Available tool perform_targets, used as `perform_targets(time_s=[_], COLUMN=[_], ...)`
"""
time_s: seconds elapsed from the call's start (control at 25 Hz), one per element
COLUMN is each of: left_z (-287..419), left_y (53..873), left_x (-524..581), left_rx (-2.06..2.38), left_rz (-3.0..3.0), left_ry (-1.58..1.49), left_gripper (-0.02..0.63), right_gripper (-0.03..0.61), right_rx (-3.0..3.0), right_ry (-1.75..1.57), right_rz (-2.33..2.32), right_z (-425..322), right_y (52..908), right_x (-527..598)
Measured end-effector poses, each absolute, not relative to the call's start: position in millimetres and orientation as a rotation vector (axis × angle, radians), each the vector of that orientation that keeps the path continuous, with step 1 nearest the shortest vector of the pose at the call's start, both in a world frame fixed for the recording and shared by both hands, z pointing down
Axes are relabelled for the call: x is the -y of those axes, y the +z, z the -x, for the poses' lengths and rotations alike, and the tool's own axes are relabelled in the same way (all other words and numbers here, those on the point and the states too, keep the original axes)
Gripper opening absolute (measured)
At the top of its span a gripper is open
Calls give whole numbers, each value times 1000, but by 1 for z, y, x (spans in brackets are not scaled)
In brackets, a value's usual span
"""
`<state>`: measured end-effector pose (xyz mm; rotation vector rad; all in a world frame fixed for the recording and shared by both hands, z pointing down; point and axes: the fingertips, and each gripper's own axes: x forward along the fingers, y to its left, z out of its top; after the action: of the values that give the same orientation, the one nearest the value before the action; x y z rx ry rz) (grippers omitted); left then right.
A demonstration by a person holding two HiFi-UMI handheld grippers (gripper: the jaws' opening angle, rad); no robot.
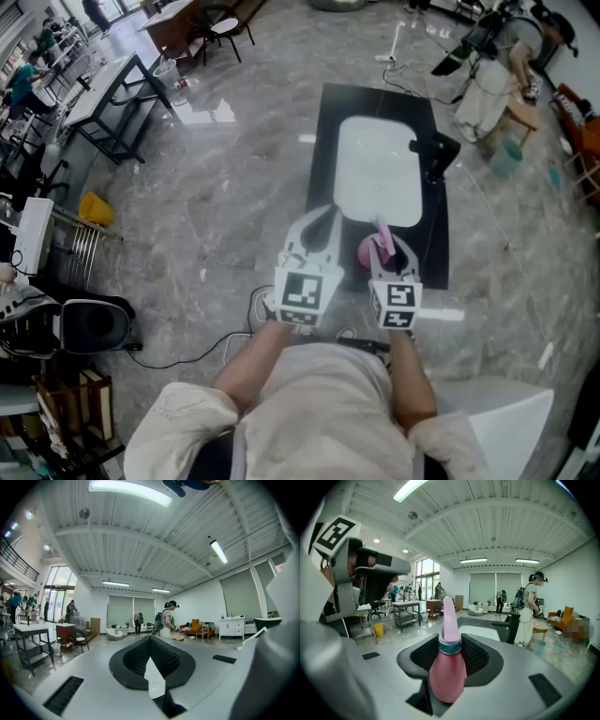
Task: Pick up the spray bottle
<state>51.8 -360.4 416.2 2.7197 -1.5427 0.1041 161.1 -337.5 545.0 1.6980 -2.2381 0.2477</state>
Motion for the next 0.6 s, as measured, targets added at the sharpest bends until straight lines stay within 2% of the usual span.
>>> perform_targets(time_s=[0.6], left_z=[-57], left_y=[404], left_x=[357], left_rx=[1527], left_rz=[-2738], left_ry=[59], left_gripper=[2], right_gripper=[153], right_rx=[2387], right_ry=[-59], right_rz=[-1852], right_z=[-164], right_y=[415], right_x=[329])
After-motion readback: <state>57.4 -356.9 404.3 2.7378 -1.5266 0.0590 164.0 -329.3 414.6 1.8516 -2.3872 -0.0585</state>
